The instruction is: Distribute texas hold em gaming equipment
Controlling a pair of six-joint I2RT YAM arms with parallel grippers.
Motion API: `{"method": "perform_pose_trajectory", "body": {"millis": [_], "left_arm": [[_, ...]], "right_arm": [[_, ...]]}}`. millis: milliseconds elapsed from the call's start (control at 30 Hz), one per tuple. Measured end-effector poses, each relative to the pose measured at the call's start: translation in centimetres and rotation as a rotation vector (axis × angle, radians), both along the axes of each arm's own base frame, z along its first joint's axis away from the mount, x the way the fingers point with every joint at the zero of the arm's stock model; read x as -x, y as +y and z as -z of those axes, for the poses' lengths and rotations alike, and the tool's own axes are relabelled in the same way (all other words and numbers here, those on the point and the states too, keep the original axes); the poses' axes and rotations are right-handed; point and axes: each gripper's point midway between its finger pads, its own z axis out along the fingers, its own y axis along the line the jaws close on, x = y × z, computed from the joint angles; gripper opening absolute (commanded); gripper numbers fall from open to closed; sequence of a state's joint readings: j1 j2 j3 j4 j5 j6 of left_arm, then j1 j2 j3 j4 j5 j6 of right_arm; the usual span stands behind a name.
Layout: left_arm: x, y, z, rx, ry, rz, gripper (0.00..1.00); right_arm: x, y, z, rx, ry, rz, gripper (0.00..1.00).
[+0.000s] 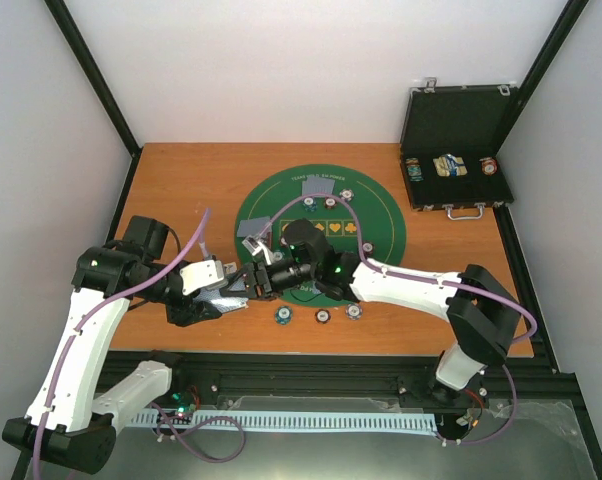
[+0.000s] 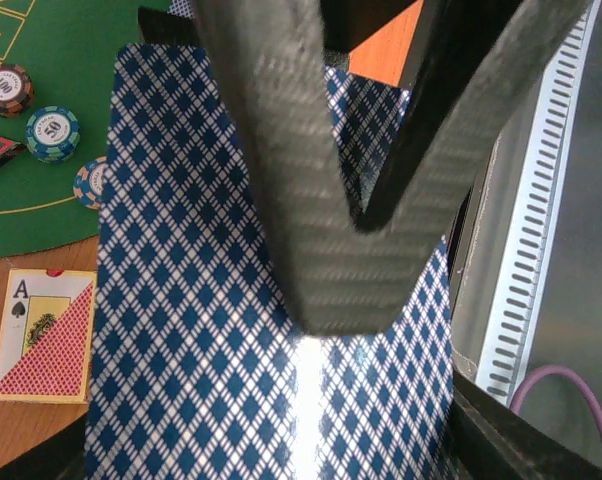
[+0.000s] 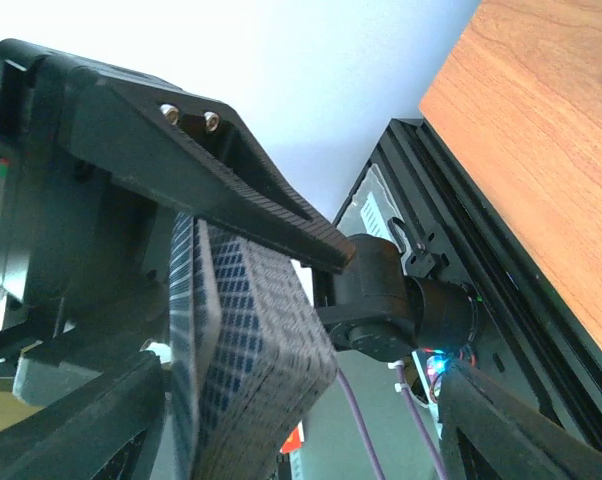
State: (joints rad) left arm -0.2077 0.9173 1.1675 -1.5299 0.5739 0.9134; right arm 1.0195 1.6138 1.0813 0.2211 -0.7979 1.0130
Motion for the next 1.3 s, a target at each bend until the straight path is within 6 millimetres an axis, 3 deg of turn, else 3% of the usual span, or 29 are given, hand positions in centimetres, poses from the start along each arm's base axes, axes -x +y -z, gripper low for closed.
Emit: {"method": "perform_pose_trajectory", "body": {"millis": [267, 500, 667, 900, 1100, 1300], "left_arm": [[0.1, 0.1, 0.1, -0.007, 0.005, -0.002, 0.11], [0.1, 0.1, 0.1, -0.009, 0.005, -0.002, 0.11], [0.1, 0.2, 0.2, -0.011, 0.008, -0.003, 0.11], [0.1, 0.3, 0.3, -0.02, 0.011, -0.005, 0.11], [0.1, 0.3, 0.3, -0.021, 0.011, -0.005, 0.11], [0.1, 0.3, 0.3, -0.021, 0.011, -0.005, 0.11]], "right_arm": [[-0.2, 0.3, 0.3, -0.001, 0.0, -0.009, 0.61], [-1.1, -0.8, -0.2, -0.001, -0.033, 0.018, 0.46], [-1.0, -1.3, -0.6, 0.001, -0.041, 0.023, 0.24], [-1.0, -2.0, -1.5, -0.006, -0.049, 0.043, 0.04], [-1.2, -2.9, -2.1, 0.001, -0.056, 0.07, 0.03], [-2.4, -5.2, -1.8, 0.026, -0.061, 0.125, 0.03]]}}
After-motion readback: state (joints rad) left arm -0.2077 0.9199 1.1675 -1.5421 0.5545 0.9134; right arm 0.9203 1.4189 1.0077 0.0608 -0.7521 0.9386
